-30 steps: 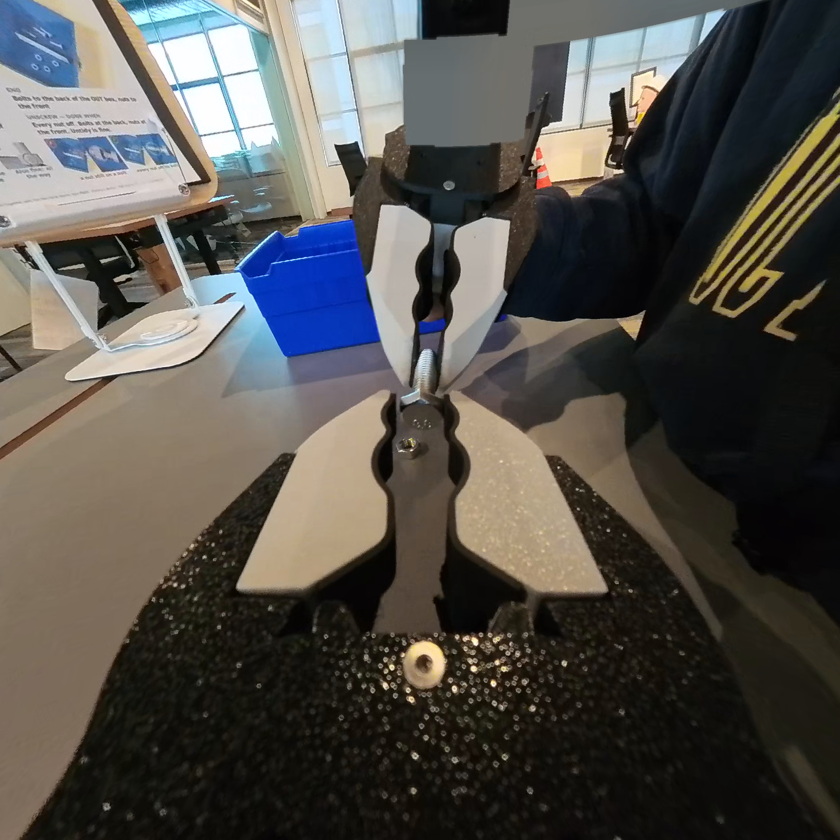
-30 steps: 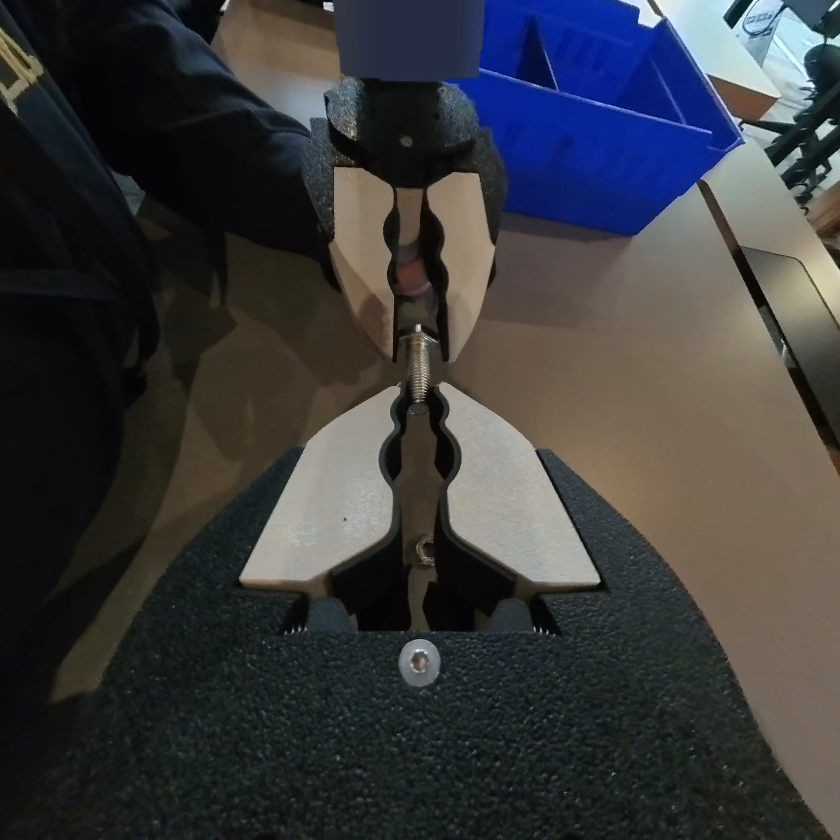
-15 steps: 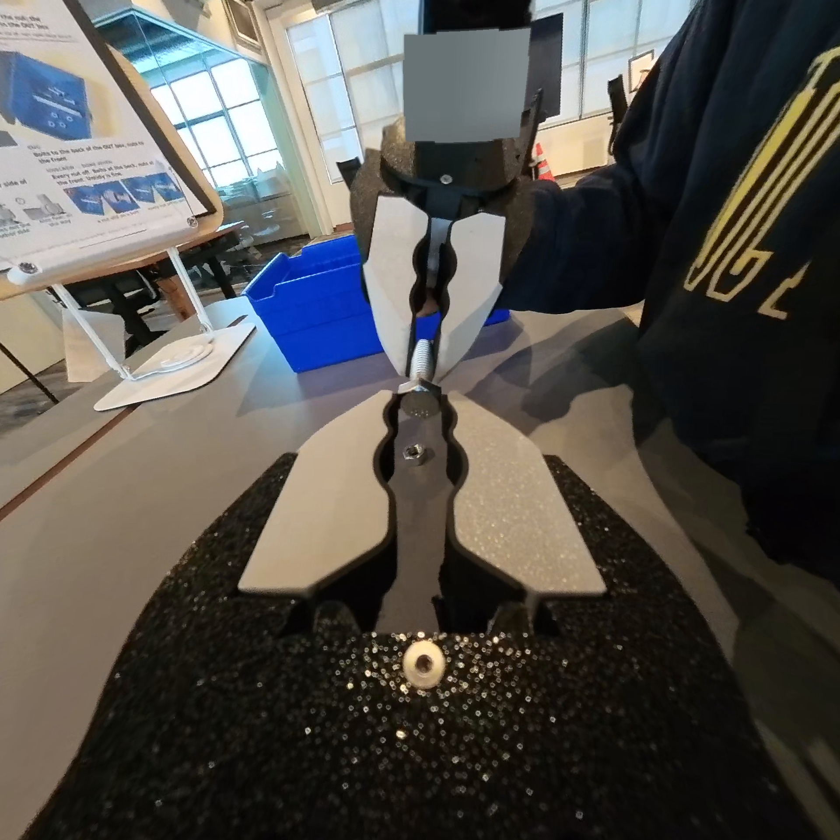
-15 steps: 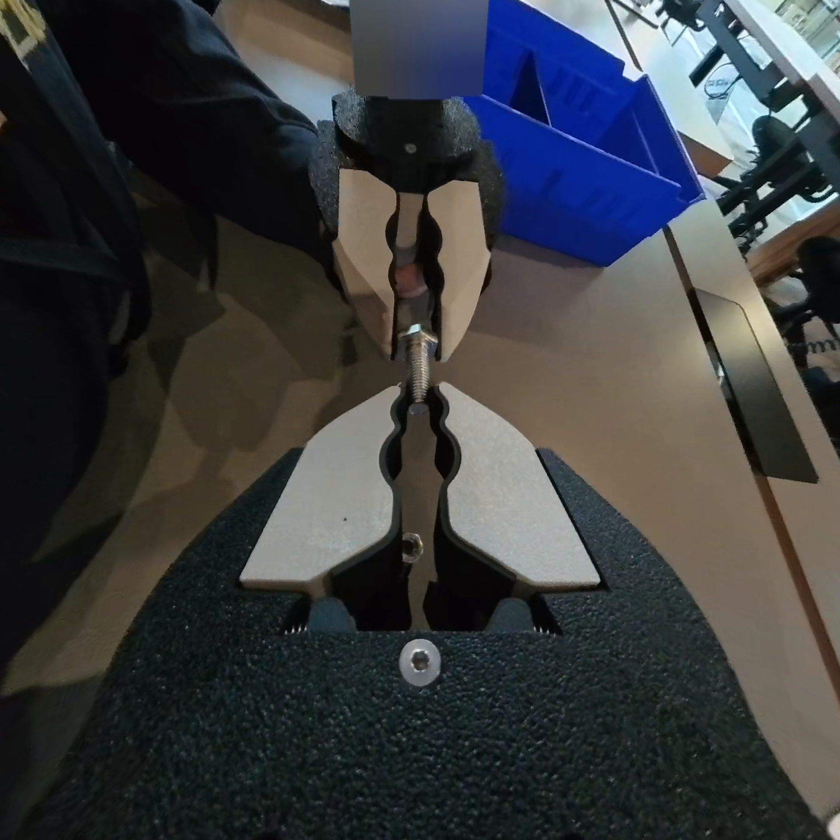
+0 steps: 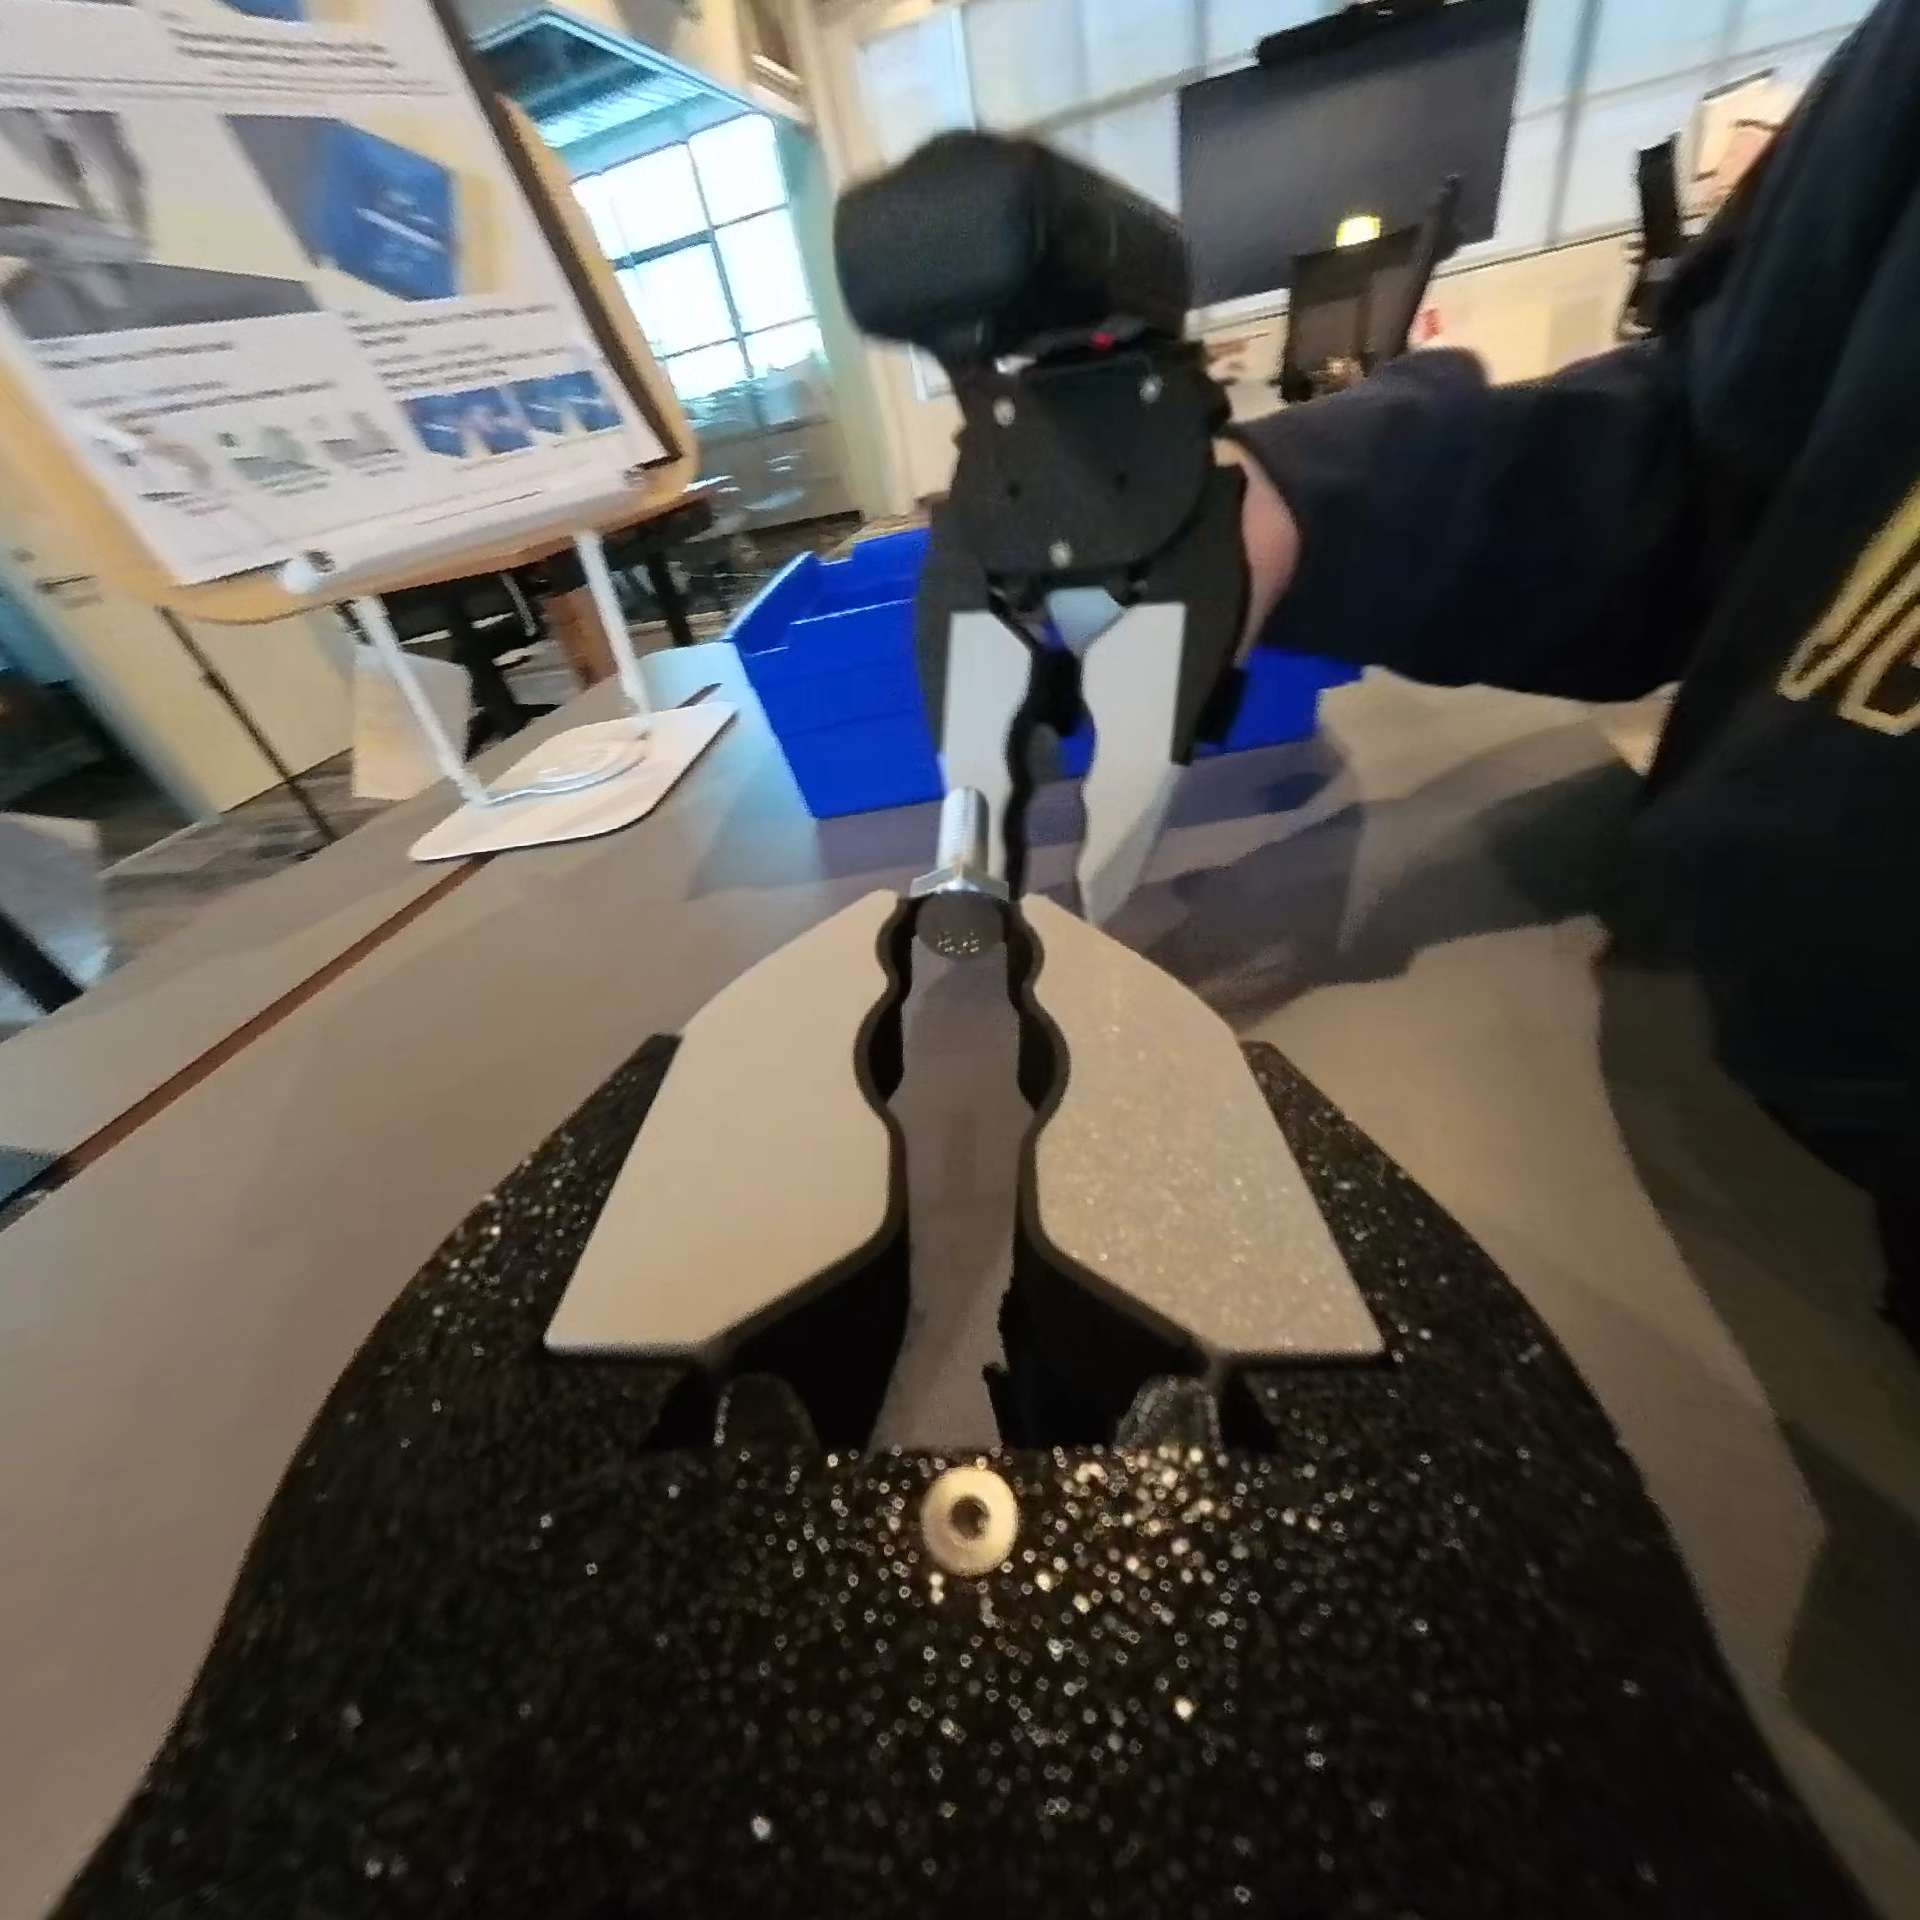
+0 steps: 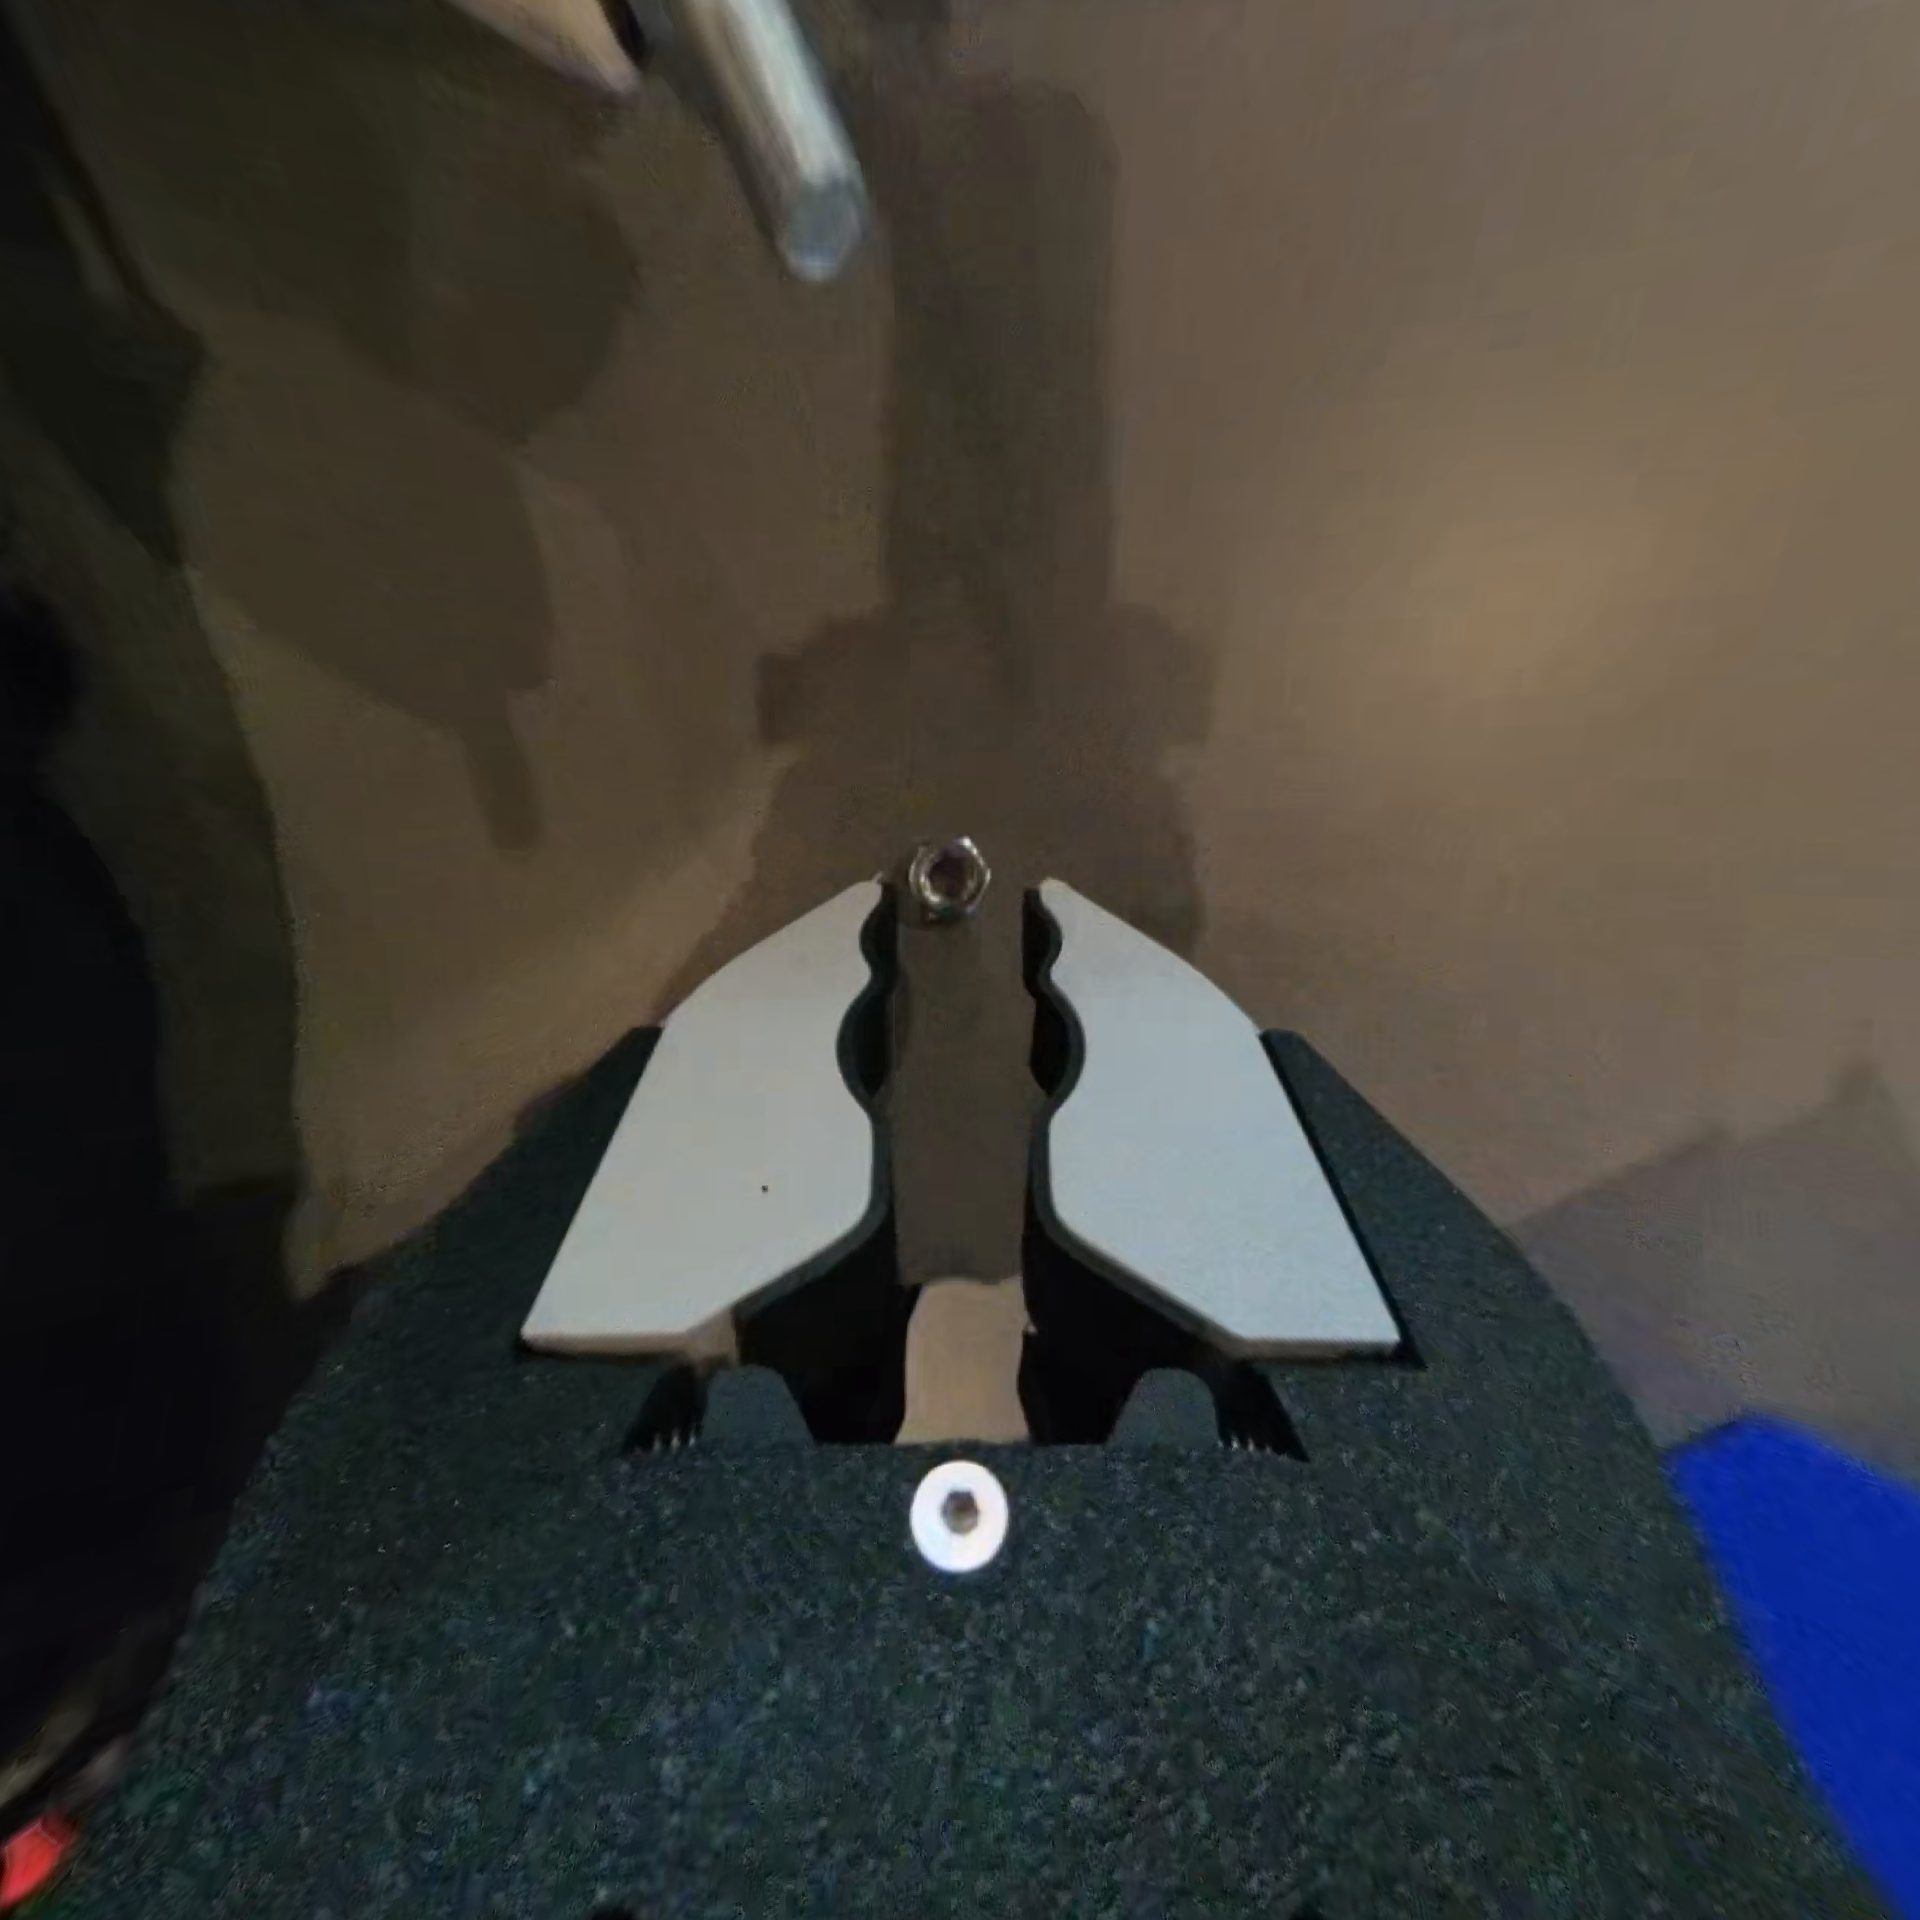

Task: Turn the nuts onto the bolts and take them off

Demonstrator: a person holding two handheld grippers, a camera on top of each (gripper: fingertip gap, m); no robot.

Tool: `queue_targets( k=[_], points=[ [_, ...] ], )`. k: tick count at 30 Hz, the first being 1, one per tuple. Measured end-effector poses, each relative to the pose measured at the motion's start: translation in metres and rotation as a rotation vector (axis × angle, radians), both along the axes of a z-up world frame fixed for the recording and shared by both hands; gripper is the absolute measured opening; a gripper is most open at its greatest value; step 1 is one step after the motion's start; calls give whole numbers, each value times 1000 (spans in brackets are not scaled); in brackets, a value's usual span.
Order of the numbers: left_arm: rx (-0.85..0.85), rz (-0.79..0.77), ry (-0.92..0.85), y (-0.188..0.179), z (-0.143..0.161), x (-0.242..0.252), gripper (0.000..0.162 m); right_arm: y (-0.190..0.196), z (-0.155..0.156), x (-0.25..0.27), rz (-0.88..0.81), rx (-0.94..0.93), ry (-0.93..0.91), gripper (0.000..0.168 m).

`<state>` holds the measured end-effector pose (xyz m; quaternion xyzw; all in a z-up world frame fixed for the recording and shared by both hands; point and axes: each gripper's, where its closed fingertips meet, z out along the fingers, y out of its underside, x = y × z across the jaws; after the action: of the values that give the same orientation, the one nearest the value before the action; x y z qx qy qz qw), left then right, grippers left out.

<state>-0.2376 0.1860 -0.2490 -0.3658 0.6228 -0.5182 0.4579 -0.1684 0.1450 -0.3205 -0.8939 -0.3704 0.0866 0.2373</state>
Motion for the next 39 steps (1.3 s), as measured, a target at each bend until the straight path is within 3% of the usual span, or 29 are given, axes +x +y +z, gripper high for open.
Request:
queue_targets(
  k=[10,23,25,28,33,39],
  points=[
    [35,42,13,4,-4,2,16,-5,-28,2,-112,-209,-178,28],
    [41,38,19,4,-5,2,16,-2,-34,-1,-95,-211,-216,18],
    [15,23,4,3,0,-1,16,6,-21,0,-83,-119,-188,18],
    [-95,-41,-27,2,13,-6,16,23,23,-7,-46,132,-1,18],
    [-308,-156,-71,-2,32,-15,16,19,101,-40,205,613,311,18],
    [-429,-298,-59,-14,37,-22,16,13,113,-60,362,795,386,17]
  ],
)
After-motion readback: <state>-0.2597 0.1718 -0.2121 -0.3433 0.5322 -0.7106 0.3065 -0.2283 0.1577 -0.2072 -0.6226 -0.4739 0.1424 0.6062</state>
